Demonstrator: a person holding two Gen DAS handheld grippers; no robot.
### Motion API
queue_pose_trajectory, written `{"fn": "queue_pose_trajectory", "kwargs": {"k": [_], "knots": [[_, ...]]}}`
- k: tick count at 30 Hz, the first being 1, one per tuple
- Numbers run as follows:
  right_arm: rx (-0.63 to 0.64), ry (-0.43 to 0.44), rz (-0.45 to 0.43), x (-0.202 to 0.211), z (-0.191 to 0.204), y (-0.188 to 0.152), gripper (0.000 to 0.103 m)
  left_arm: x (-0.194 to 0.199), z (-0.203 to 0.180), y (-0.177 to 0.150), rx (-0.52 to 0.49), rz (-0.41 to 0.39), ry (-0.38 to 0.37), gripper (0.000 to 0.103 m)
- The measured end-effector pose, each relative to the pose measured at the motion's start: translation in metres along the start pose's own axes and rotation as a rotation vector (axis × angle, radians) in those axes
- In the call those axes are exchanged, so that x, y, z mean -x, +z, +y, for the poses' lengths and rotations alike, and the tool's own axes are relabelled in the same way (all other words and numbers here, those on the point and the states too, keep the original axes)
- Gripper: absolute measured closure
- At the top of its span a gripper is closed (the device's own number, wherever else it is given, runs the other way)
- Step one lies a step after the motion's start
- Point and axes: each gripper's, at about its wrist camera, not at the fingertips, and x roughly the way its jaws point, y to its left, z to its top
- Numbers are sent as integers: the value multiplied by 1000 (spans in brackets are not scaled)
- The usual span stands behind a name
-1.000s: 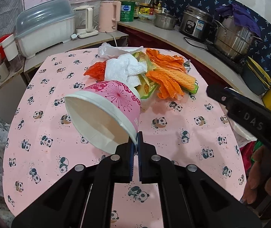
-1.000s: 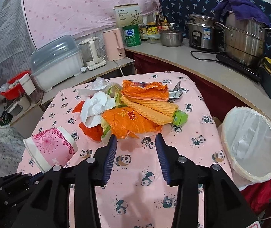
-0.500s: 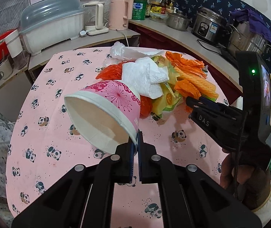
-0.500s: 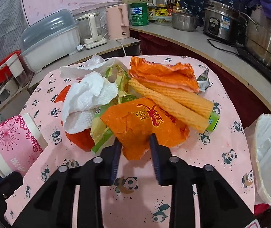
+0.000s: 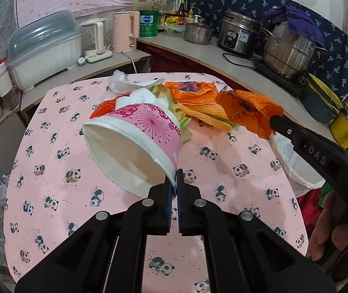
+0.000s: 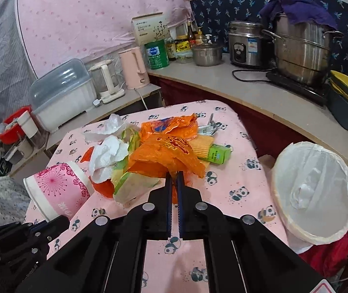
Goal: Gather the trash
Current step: 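Lift the pink cup with the left gripper while the right gripper grasps an orange plastic bag, then carry cup and orange bag over the white bin and open both grippers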
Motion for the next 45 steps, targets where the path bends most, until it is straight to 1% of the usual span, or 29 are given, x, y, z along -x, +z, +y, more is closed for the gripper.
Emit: {"fn": "queue_pose_trajectory", "kwargs": {"k": [9, 15, 21, 25, 28, 32, 36, 39, 41, 42, 43, 45], "knots": [[-84, -78, -84, 55, -61, 4, 99, 8, -73, 7, -123, -31, -74, 100], [-162, -141, -115, 71, -112, -1, 99, -2, -132, 11, -216, -28, -137, 100], [-258, -191, -118, 73, -168, -10, 99, -24, -190, 11, -323, 3, -228, 100], [-318, -222, -96, 65, -203, -19, 99, -43, -223, 11, -387, 30, -300, 99], [-361, -230, -83, 59, -224, -25, 99, -57, -244, 14, -417, 45, -338, 99], [-389, -252, -75, 54, -242, -30, 99, -73, -265, 17, -439, 56, -371, 99], [-412, -267, -74, 50, -255, -30, 99, -88, -282, 24, -437, 72, -412, 99], [-426, -267, -67, 45, -263, -30, 99, -99, -292, 29, -442, 99, -450, 99], [-428, -260, -57, 41, -266, -29, 96, -105, -296, 31, -433, 98, -448, 94], [-431, -259, -57, 40, -267, -29, 92, -107, -297, 32, -431, 94, -444, 84], [-435, -263, -61, 40, -267, -28, 91, -108, -297, 34, -425, 91, -441, 73], [-438, -260, -68, 41, -267, -27, 89, -108, -294, 36, -400, 73, -434, 64]]}}
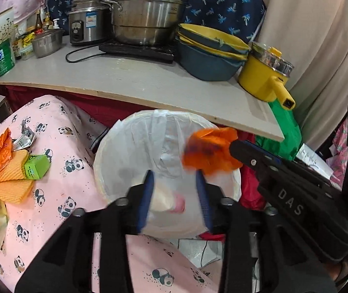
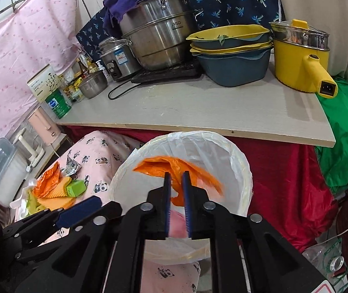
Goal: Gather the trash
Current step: 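Carry cup and orange bag over the white bin and open both grippers, then move the left gripper to the white paper towel while the right approaches the orange snack bag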
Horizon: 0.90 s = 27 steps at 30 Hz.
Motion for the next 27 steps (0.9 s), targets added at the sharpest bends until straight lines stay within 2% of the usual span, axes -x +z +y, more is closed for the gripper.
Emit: {"fn": "queue_pose_trajectory", "kwargs": {"k": [3, 8, 13, 16, 19, 27], "knots": [[-9, 6, -14, 5, 0, 1, 79, 3, 6, 1, 14, -7, 12, 59], [-11, 18, -36, 17, 4, 2, 73, 14, 16, 0, 36, -24, 69, 57], [10, 21, -64, 31, 19, 0, 59, 32, 28, -5, 71, -53, 117, 52], [40, 23, -77, 40, 32, -2, 56, 45, 36, -8, 84, -72, 158, 50], [66, 35, -85, 47, 46, -5, 53, 60, 47, -13, 120, -95, 193, 40], [125, 78, -69, 55, 89, -17, 49, 98, 87, -36, 192, -122, 301, 38]]}}
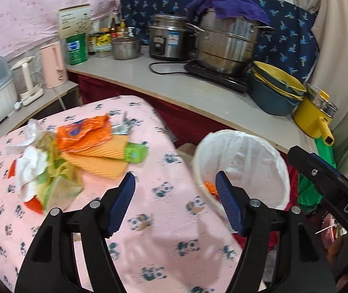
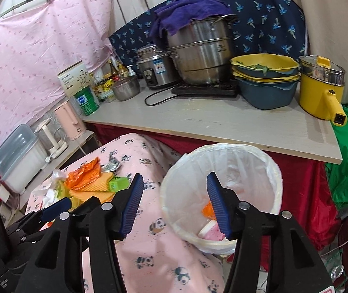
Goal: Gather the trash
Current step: 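Move the left gripper to the white paper towel while the right approaches the orange snack bag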
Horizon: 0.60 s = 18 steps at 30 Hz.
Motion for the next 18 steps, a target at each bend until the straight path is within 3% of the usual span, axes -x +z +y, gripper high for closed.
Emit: {"fn": "queue_pose_trajectory", "kwargs": {"k": [18], "knots": [[165, 128, 84, -20, 120, -28, 46, 38, 144, -36, 189, 27, 229, 38]]}}
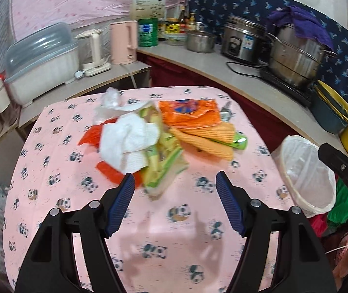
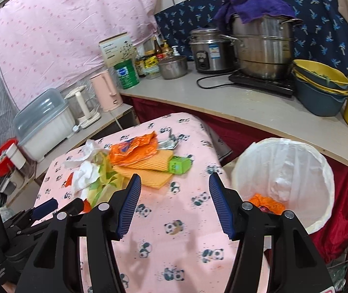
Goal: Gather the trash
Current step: 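Move the left gripper to the white paper towel while the right approaches the orange snack bag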
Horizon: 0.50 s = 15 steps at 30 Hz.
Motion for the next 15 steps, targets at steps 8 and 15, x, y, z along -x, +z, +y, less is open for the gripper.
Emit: {"fn": "queue_pose_trajectory", "kwargs": {"k": [8, 15], "knots": [[39, 30, 42, -23, 35, -5, 46, -7, 47, -3, 75, 17, 46, 38], [66, 52, 81, -47, 59, -9, 46, -21, 76, 0, 125, 33, 61, 37]]}}
